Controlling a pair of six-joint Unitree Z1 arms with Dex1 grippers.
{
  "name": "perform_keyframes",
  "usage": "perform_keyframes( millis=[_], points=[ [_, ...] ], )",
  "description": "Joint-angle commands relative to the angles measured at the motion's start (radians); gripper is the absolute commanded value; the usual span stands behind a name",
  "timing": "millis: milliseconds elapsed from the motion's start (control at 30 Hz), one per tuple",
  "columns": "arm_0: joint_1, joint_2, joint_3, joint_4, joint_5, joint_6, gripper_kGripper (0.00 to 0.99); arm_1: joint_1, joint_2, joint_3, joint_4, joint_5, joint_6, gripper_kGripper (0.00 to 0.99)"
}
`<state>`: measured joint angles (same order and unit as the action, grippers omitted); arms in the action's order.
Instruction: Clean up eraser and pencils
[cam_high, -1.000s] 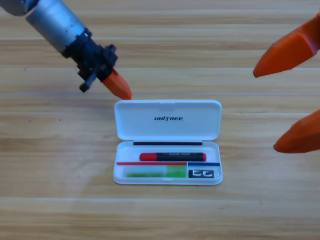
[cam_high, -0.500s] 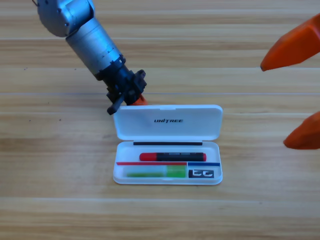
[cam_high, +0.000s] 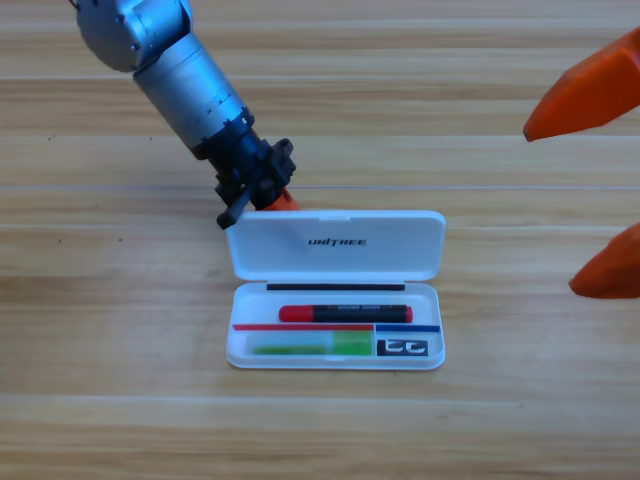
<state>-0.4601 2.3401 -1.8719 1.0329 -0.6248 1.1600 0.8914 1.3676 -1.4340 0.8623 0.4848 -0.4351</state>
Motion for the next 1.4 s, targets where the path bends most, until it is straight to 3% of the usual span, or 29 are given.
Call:
perform_keyframes(
  millis=[33, 500, 1400],
  points=[
    [-0.049, -0.058, 0.01, 0.041, 0.008, -0.026, 0.0, -0.022, -0.022, 0.036, -0.02, 0.021, 0.004, 0.99],
    [-0.124, -0.104, 0.092, 0.041, 0.02, -0.039, 0.0, -0.022, -0.021, 0.036, -0.02, 0.024, 0.007, 0.99],
    [-0.167, -0.05, 0.26, -0.125, 0.037, -0.019, 0.0, 0.003, 0.002, 0.041, -0.019, 0.024, 0.003, 0.99]
  ],
)
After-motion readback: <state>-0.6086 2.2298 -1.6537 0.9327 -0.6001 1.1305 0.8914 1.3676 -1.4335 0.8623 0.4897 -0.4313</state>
